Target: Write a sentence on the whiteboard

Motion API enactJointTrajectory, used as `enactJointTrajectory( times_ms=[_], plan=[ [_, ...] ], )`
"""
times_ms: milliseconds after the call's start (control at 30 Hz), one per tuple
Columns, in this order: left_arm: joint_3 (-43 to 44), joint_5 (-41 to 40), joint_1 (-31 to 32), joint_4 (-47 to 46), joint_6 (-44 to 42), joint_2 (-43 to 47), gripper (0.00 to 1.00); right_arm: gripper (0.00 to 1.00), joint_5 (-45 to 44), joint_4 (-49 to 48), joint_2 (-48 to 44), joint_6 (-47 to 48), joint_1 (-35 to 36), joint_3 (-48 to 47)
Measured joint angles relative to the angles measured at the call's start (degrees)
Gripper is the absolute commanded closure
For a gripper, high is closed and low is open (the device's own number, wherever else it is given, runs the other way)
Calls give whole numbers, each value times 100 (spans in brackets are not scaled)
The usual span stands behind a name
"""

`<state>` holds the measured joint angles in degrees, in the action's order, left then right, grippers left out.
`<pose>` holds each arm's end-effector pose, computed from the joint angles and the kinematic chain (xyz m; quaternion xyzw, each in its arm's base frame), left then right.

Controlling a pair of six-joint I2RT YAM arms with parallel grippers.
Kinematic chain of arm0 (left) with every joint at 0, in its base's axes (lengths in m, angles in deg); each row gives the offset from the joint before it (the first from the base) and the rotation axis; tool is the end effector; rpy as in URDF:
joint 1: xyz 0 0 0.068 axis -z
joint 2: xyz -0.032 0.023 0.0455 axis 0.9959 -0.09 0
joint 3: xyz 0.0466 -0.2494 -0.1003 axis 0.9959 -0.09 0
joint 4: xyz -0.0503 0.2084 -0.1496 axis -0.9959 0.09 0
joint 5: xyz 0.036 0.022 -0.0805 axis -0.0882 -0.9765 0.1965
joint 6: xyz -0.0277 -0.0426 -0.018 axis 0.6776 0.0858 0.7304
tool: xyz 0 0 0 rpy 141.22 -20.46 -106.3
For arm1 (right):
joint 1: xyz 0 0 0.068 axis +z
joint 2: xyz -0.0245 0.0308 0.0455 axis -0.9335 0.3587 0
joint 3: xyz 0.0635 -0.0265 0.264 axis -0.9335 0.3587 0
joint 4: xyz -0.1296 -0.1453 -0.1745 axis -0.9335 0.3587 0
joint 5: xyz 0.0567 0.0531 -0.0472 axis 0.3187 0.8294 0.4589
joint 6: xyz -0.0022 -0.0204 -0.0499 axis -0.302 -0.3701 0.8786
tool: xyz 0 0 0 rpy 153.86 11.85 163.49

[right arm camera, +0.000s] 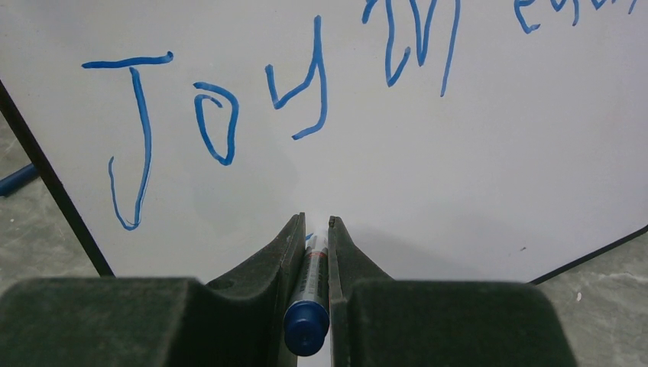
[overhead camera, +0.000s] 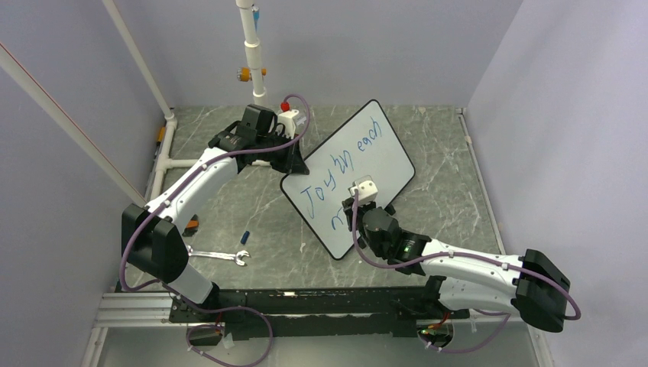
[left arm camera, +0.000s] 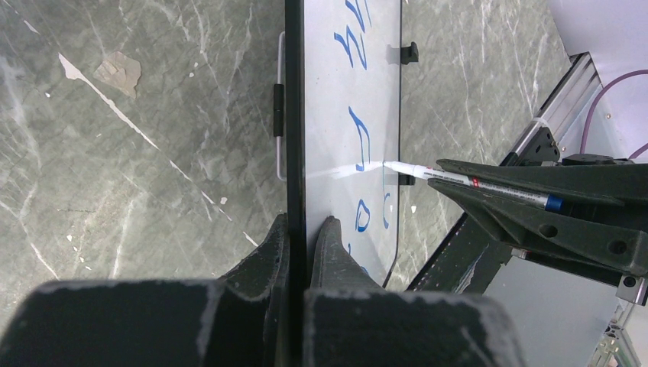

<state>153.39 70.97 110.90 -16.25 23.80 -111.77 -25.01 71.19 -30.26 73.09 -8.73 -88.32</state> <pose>0.3022 -0.1670 0.3282 0.2245 0.8661 -0.3373 0.2929 0.1289 0.1862 0.2367 -0.1807 0.7598 0.1333 0.6102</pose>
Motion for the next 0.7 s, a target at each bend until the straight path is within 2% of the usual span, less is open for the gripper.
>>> enactJointTrajectory(
  times_ms=[700],
  plan=[
    [0,-2,0,2,-2,0,100,100,219,466,-468,-643,-20,376]
  ],
)
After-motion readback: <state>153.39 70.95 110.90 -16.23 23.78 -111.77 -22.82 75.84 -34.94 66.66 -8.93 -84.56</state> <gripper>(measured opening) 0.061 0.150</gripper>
